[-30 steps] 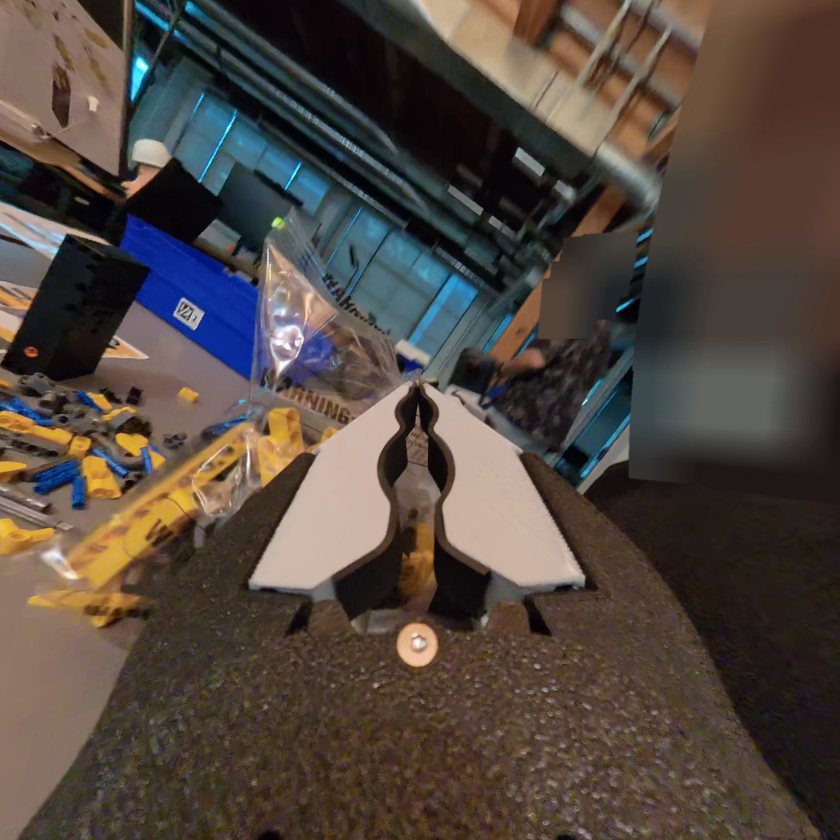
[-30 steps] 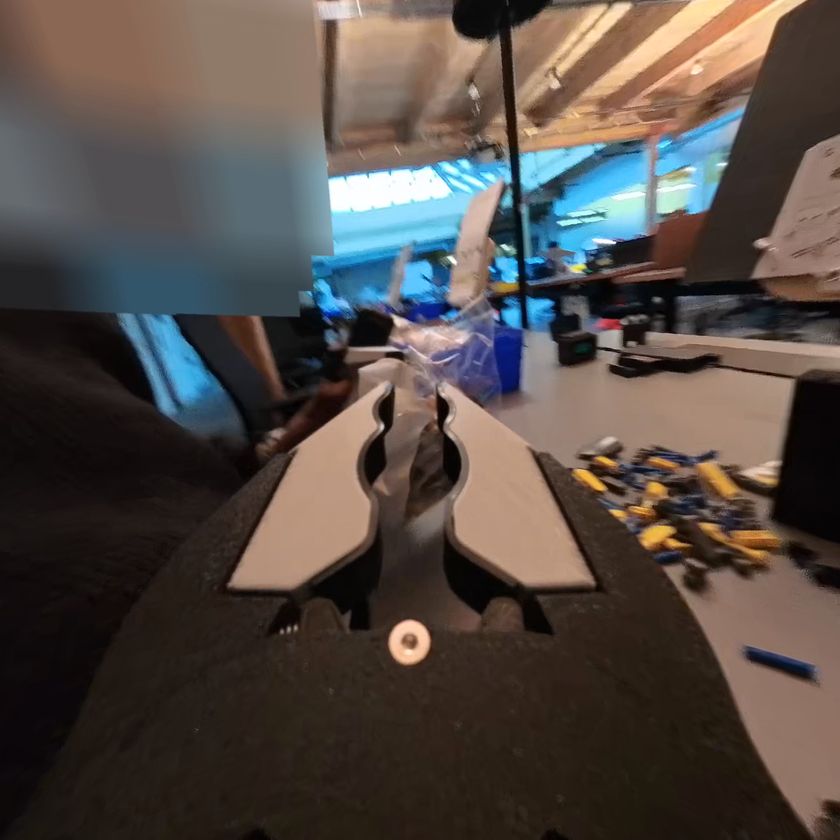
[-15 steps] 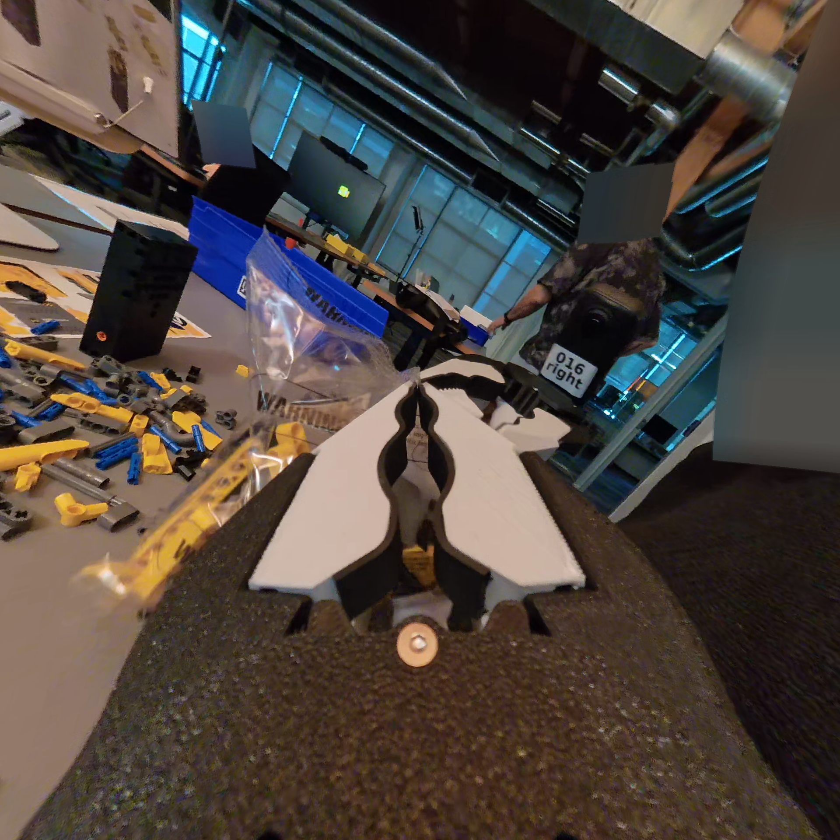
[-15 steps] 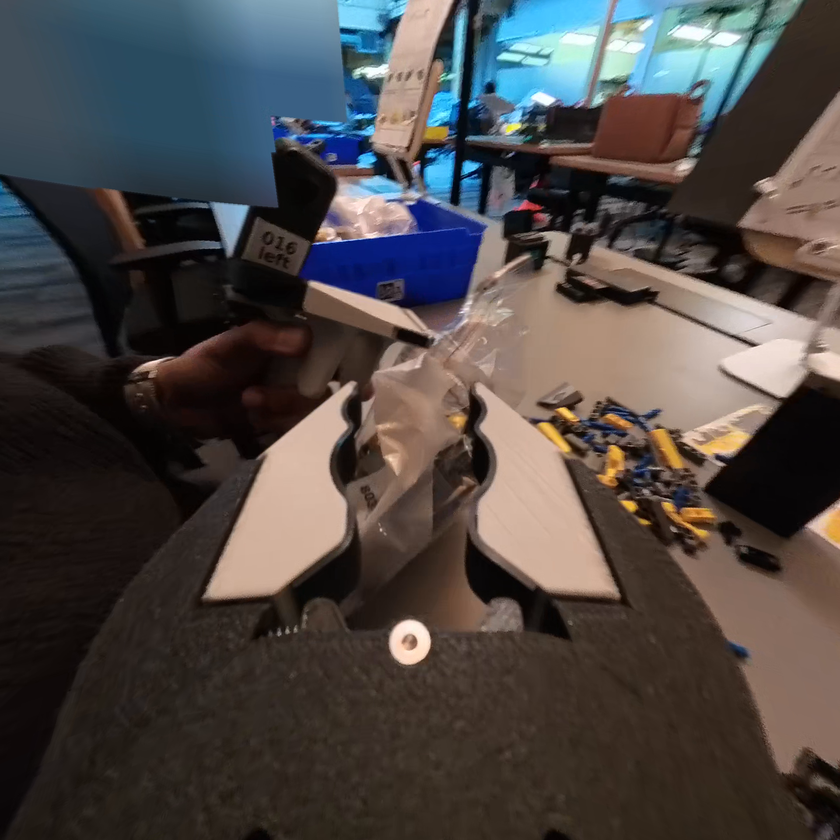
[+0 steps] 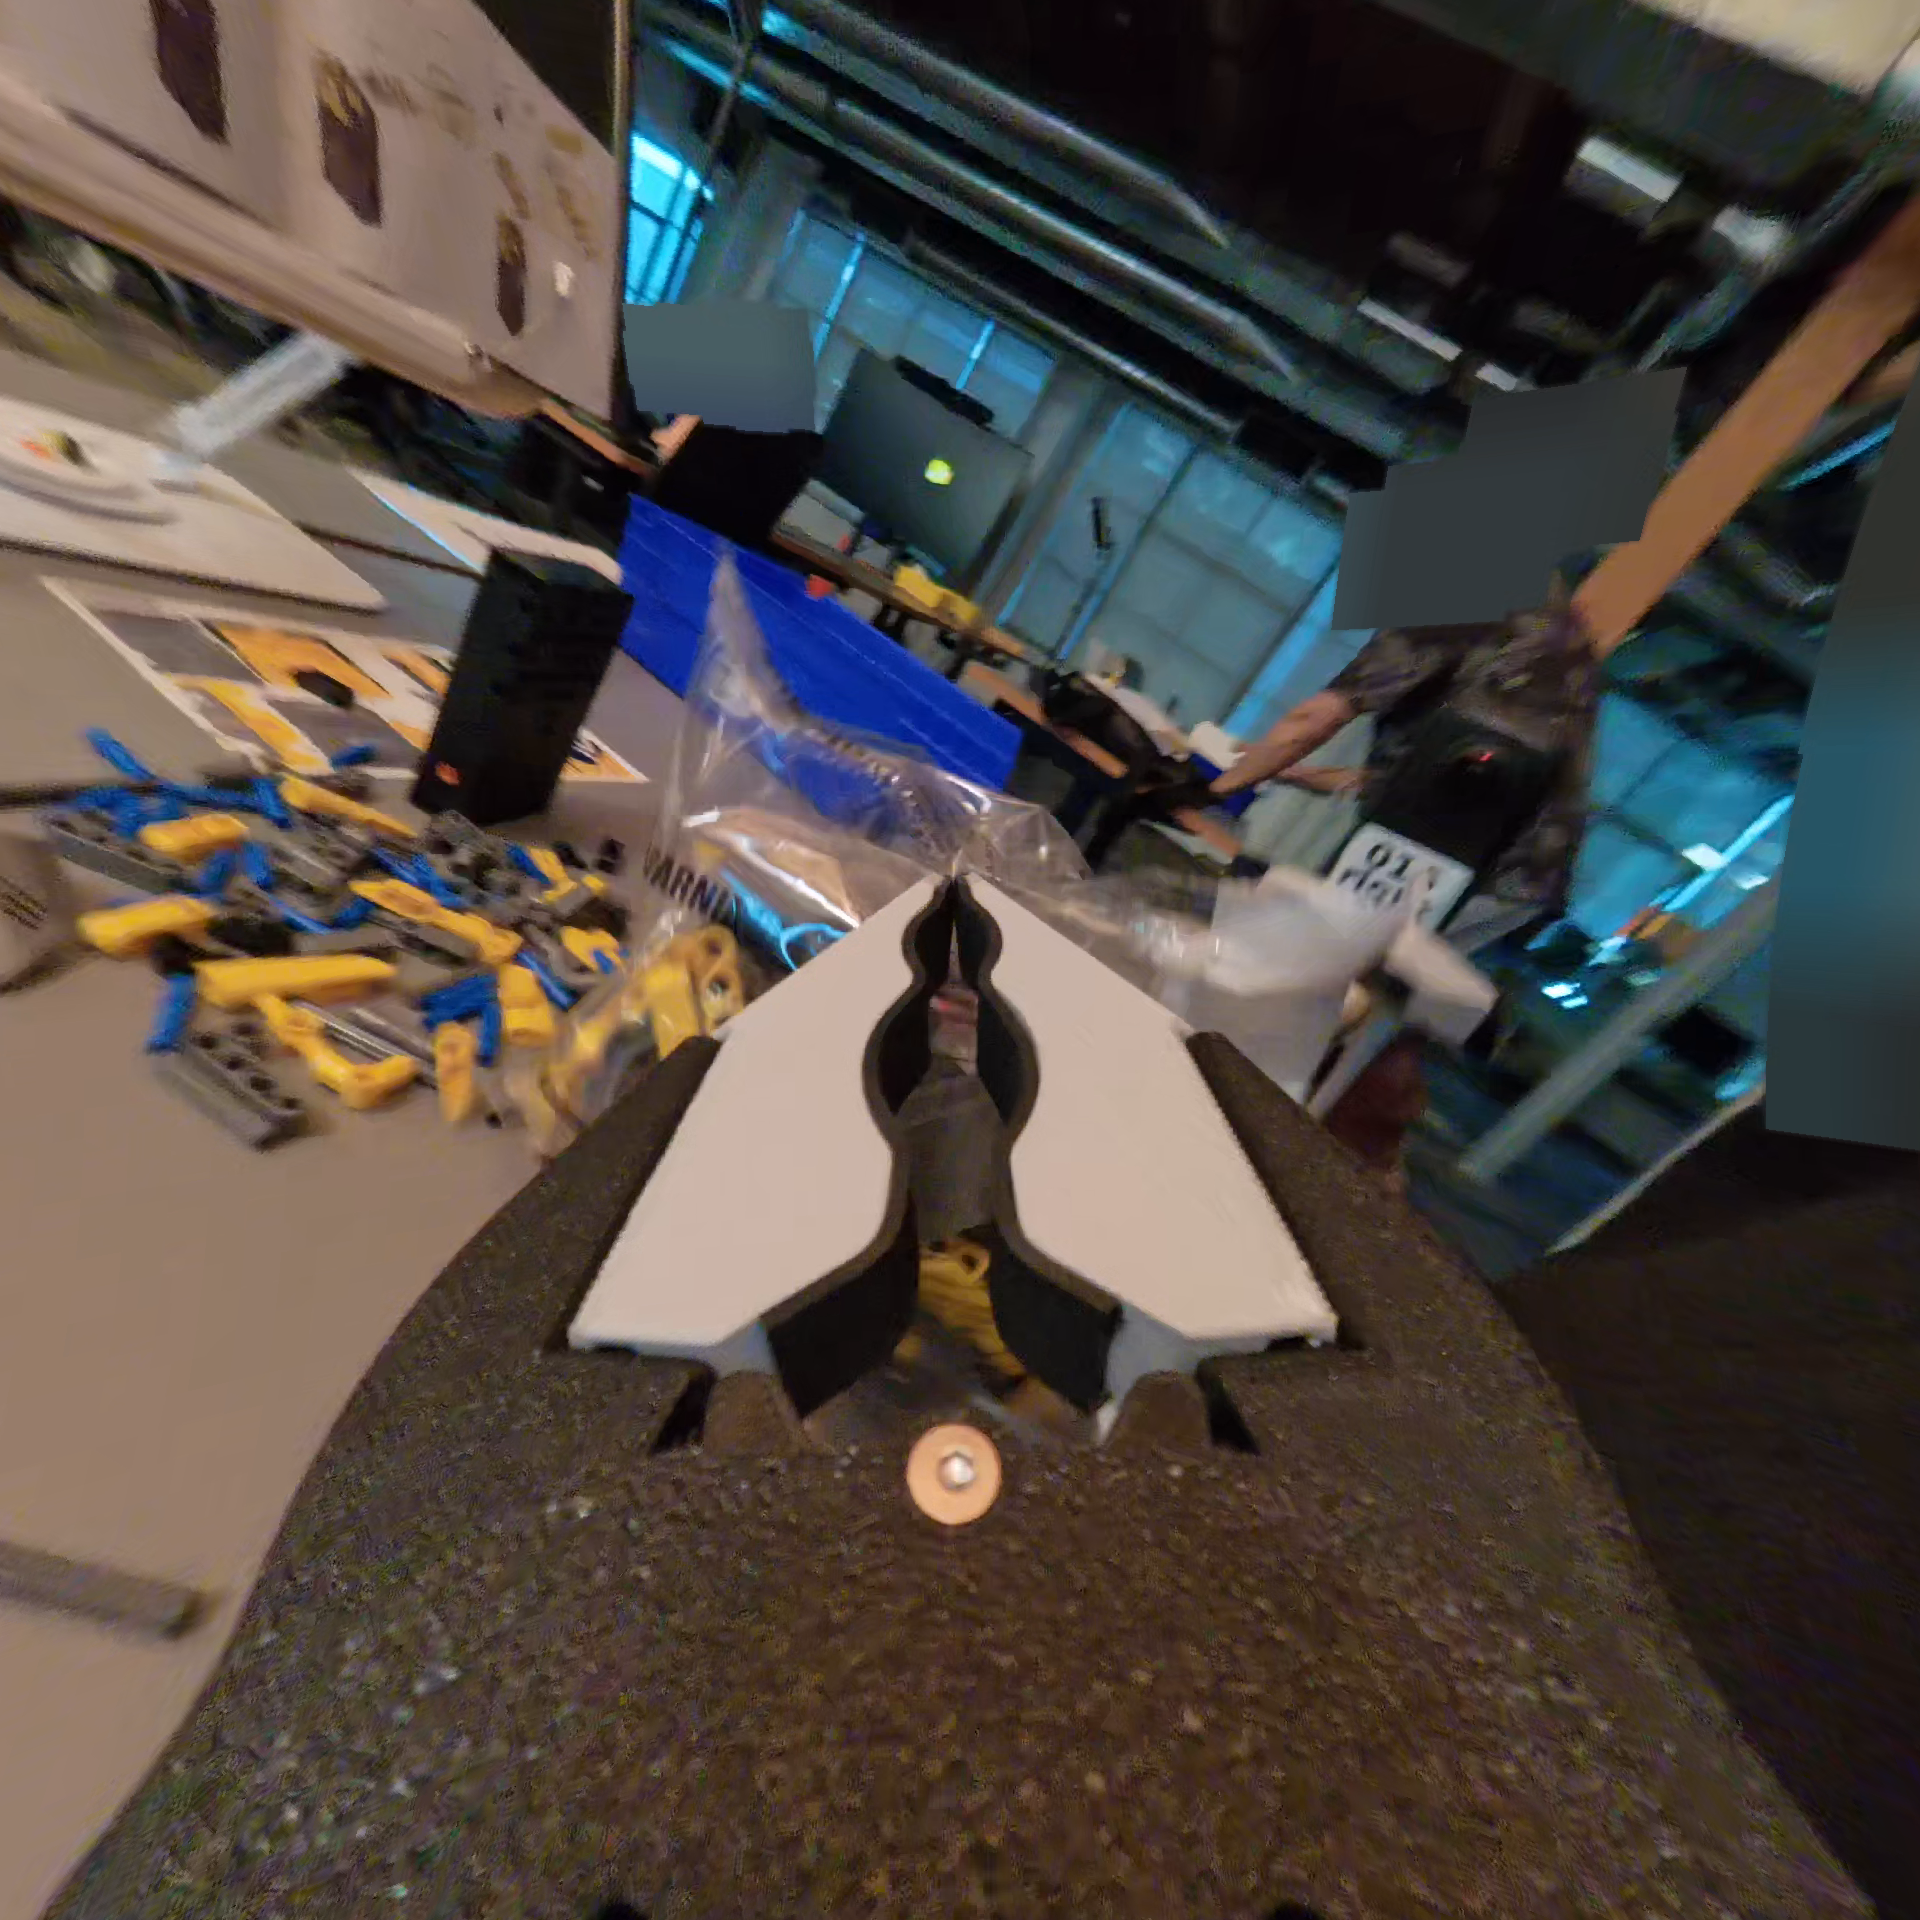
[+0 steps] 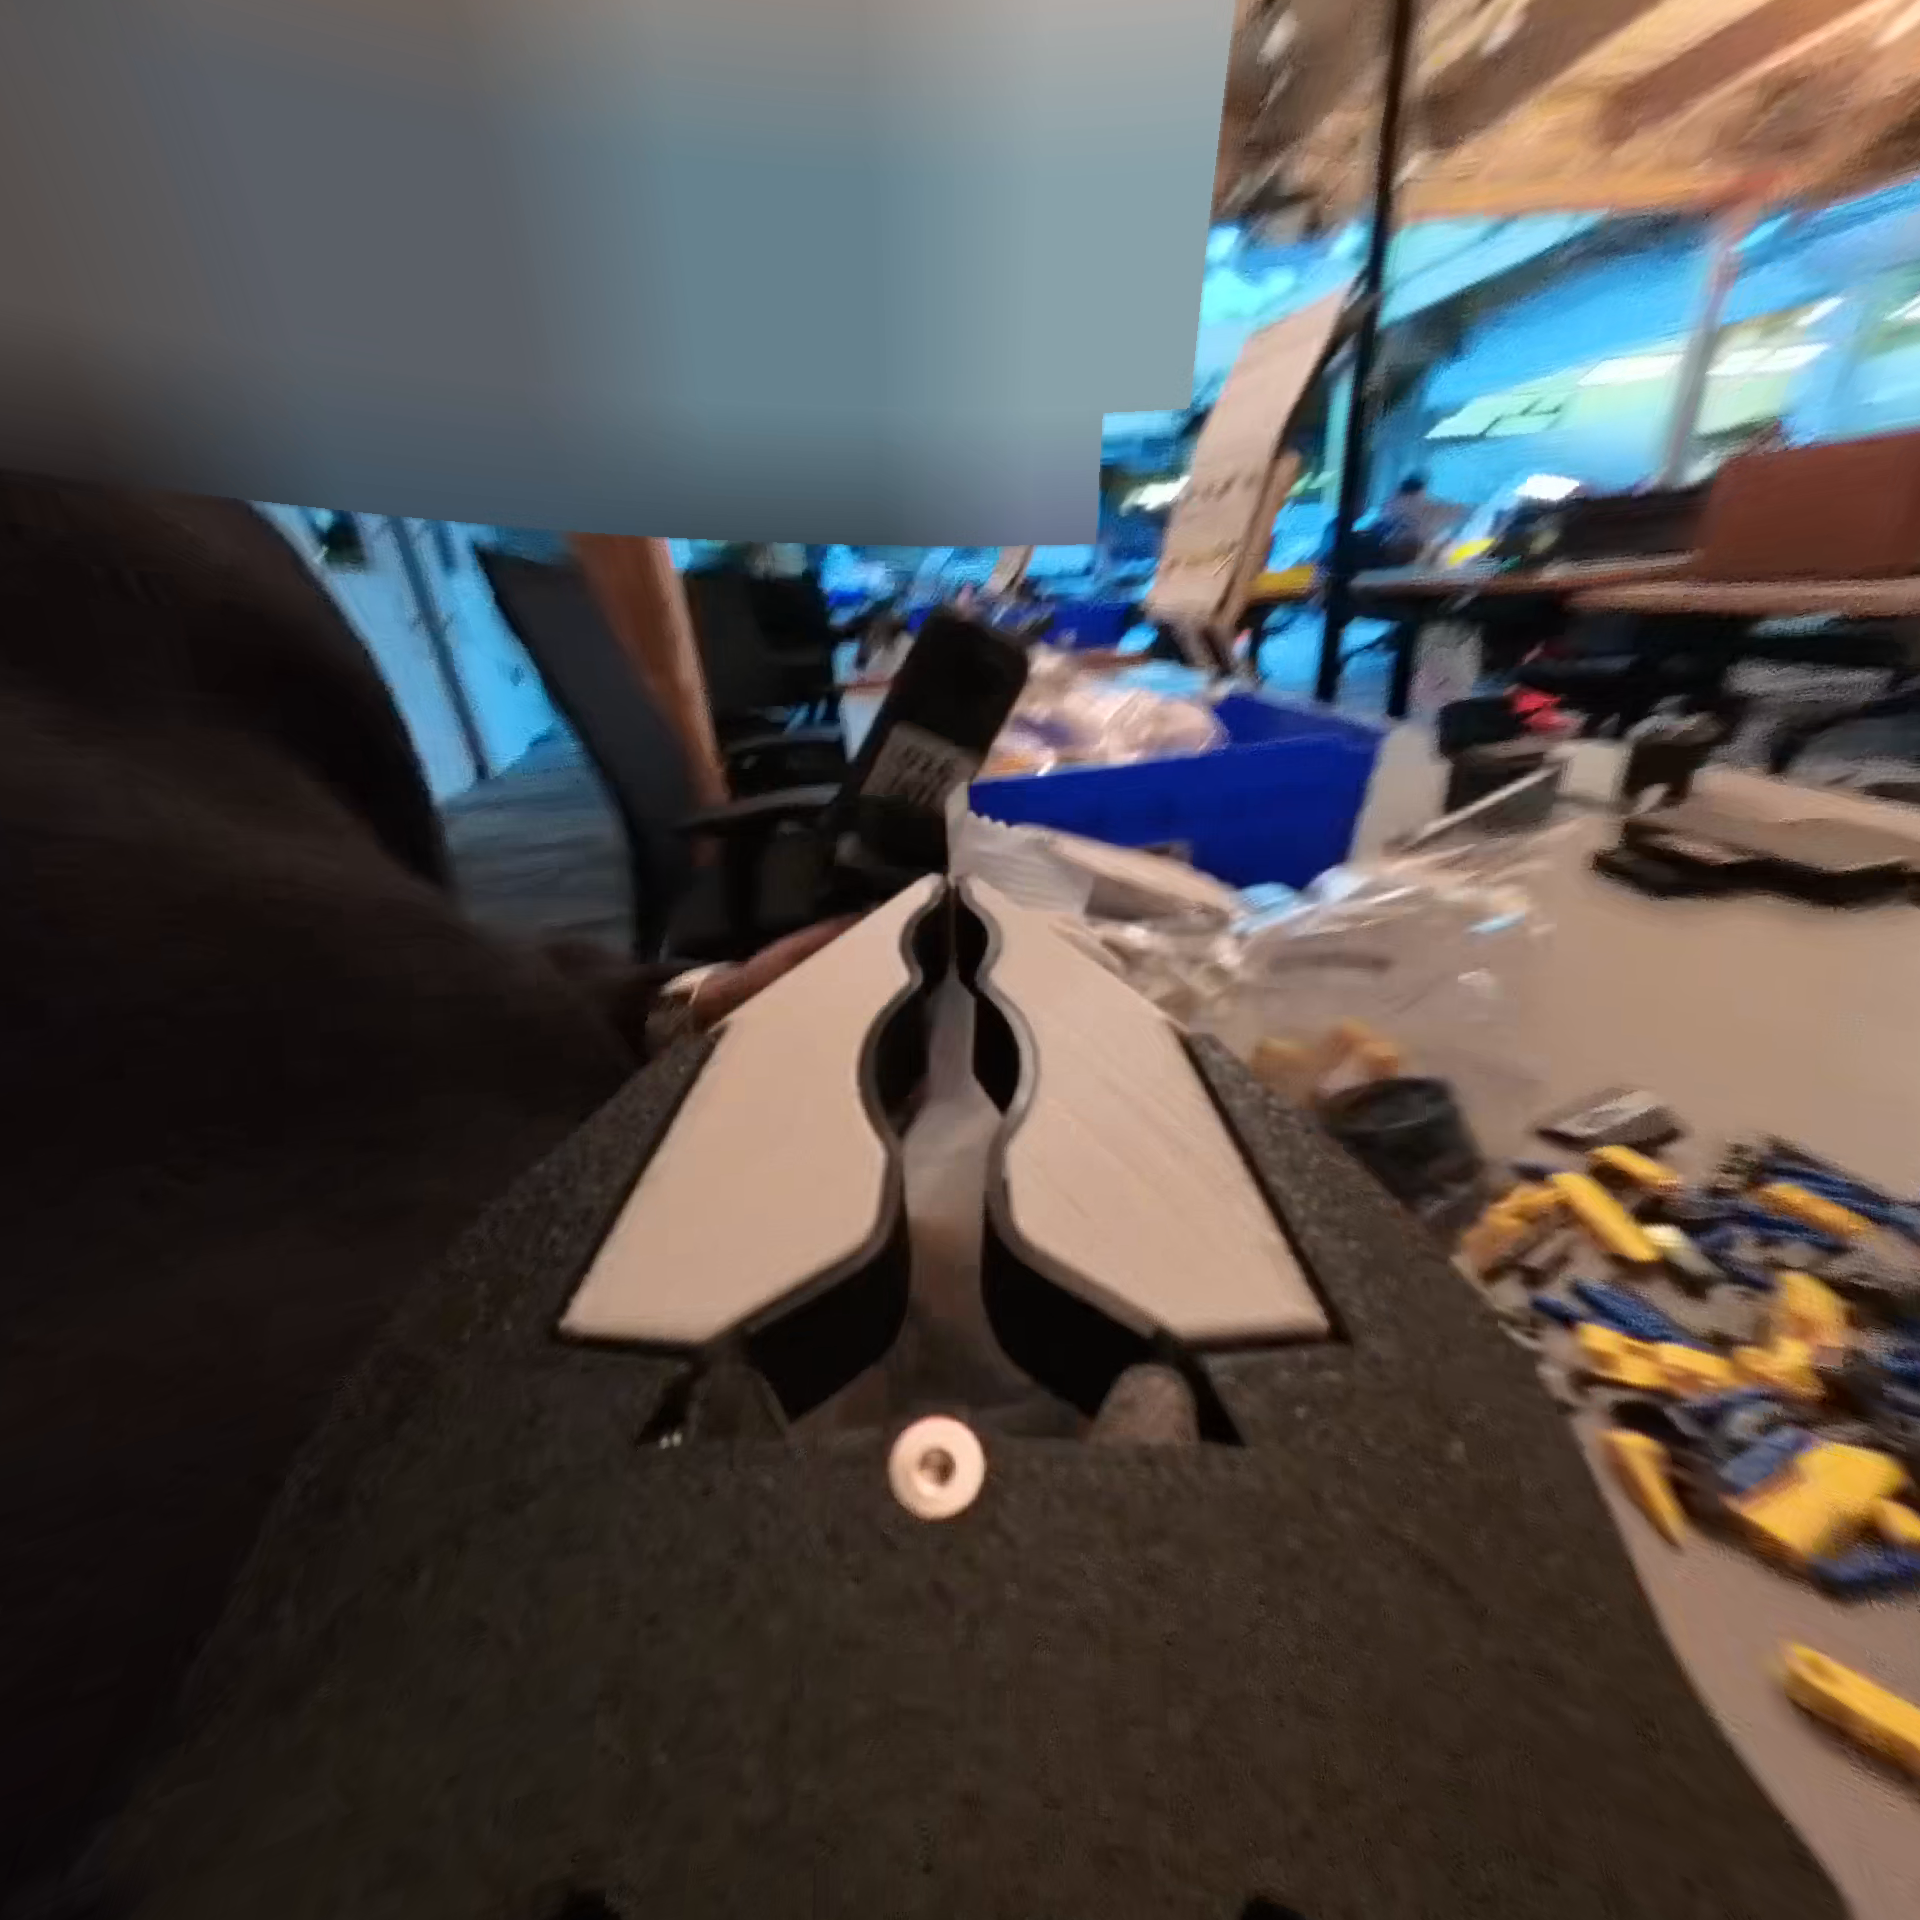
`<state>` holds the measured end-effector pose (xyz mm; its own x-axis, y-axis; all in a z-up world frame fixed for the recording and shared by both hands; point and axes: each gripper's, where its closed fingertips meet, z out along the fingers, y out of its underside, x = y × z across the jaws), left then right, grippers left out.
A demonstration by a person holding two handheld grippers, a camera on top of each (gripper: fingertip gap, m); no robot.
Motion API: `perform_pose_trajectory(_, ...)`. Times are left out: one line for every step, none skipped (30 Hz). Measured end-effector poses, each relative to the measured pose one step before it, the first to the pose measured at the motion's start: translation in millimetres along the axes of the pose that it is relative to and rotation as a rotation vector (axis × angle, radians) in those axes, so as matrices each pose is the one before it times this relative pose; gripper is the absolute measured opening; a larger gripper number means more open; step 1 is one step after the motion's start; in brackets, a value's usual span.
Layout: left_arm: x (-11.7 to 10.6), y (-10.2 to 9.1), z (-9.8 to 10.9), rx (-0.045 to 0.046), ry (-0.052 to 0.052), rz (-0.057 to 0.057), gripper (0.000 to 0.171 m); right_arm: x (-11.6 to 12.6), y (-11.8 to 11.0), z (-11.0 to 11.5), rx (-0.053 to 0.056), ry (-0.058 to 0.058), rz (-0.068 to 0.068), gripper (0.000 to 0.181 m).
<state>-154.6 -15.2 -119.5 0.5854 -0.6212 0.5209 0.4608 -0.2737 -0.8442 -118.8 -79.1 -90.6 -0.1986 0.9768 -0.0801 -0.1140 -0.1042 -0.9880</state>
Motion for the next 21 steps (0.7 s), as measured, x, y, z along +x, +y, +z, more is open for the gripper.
perform_pose_trajectory(2.05, 1.17, 1.77, -0.01358, 0.0142, -0.0233, 0.000, -6.78, 8.44, 6.32, -0.0346, -0.0222, -0.0204, 0.000)
perform_pose_trajectory(2.24, 3.03, 2.27, -0.01747, 0.0066, 0.0118, 0.000, -3.17, 4.86, 3.57, -0.0136, 0.0026, -0.0384, 0.000)
perform_pose_trajectory(0.56, 1.41, 1.17, -0.00340, -0.0035, 0.0103, 0.000, -0.40, 1.12, 0.08, 0.0015, 0.0038, -0.0197, 0.000)
perform_pose_trajectory(-0.07, 0.09, 0.03, 0.00193, -0.0009, -0.0004, 0.000, 1.28, -2.82, -2.61, 0.0191, -0.0011, 0.0028, 0.000)
perform_pose_trajectory(0.44, -0.66, -0.58, 0.00457, 0.0104, 0.0002, 0.000, 1.52, -4.89, -3.82, 0.0281, -0.0066, 0.0180, 0.000)
perform_pose_trajectory(1.45, -0.69, -0.99, 0.00367, 0.0207, -0.0042, 0.000, 0.71, -4.11, -3.66, 0.0222, -0.0081, 0.0157, 0.000)
perform_pose_trajectory(1.44, -0.76, -0.98, 0.00398, 0.0206, -0.0121, 0.000, 0.75, -2.44, -3.08, 0.0101, 0.0017, -0.0014, 0.000)
perform_pose_trajectory(0.37, 0.45, -0.23, -0.00342, 0.0138, -0.0158, 0.000, 1.41, -0.98, -2.32, 0.0001, 0.0146, -0.0123, 0.000)
perform_pose_trajectory(-1.43, 1.02, -0.02, -0.01153, 0.0020, -0.0177, 0.000, 2.68, 0.77, -1.86, -0.0131, 0.0244, -0.0162, 0.000)
perform_pose_trajectory(-2.51, 0.21, -0.58, -0.00959, -0.0096, -0.0103, 0.000, 3.04, 0.87, -1.47, -0.0155, 0.0262, -0.0157, 0.000)
perform_pose_trajectory(-1.18, -0.61, -0.95, -0.00620, -0.0081, 0.0021, 0.001, 2.36, -0.19, -1.35, -0.0069, 0.0208, -0.0145, 0.000)
perform_pose_trajectory(-0.13, -1.08, -1.05, -0.00685, -0.0095, 0.0034, 0.002, 2.11, -1.10, -1.21, -0.0006, 0.0175, -0.0090, 0.000)
perform_pose_trajectory(-0.34, -1.18, -0.84, -0.01062, -0.0165, 0.0007, 0.003, 2.08, -1.14, -1.06, 0.0012, 0.0161, -0.0065, 0.000)
perform_pose_trajectory(-0.14, -0.08, -0.69, -0.01919, -0.0197, 0.0004, 0.003, 1.67, -0.96, -0.88, 0.0007, 0.0136, -0.0094, 0.000)
perform_pose_trajectory(-0.84, 1.10, -0.72, -0.02838, -0.0265, -0.0057, 0.003, 2.13, -0.33, -0.60, -0.0009, 0.0198, -0.0156, 0.000)
perform_pose_trajectory(-1.50, 1.88, -1.33, -0.03145, -0.0297, -0.0089, 0.003, 1.98, 0.06, -0.33, -0.0023, 0.0212, -0.0188, 0.000)
perform_pose_trajectory(-0.75, 0.63, -2.51, -0.01835, -0.0219, -0.0106, 0.004, 1.67, 0.06, -0.05, -0.0018, 0.0214, -0.0194, 0.000)
perform_pose_trajectory(2.59, -4.33, -4.60, 0.02081, 0.0028, -0.0173, 0.005, 1.81, -1.24, -0.41, 0.0052, 0.0282, -0.0194, 0.000)
perform_pose_trajectory(5.71, -9.14, -7.57, 0.05599, 0.0310, -0.0278, 0.008, 0.60, -1.82, -0.17, 0.0080, 0.0215, -0.0206, 0.000)
perform_pose_trajectory(5.08, -11.12, -8.39, 0.06548, 0.0357, -0.0366, 0.010, 0.87, -2.89, -0.45, 0.0137, 0.0242, -0.0183, 0.000)
perform_pose_trajectory(3.24, -6.92, -6.91, 0.03269, 0.0266, -0.0421, 0.009, 0.14, -3.37, -0.33, 0.0155, 0.0167, -0.0174, 0.000)
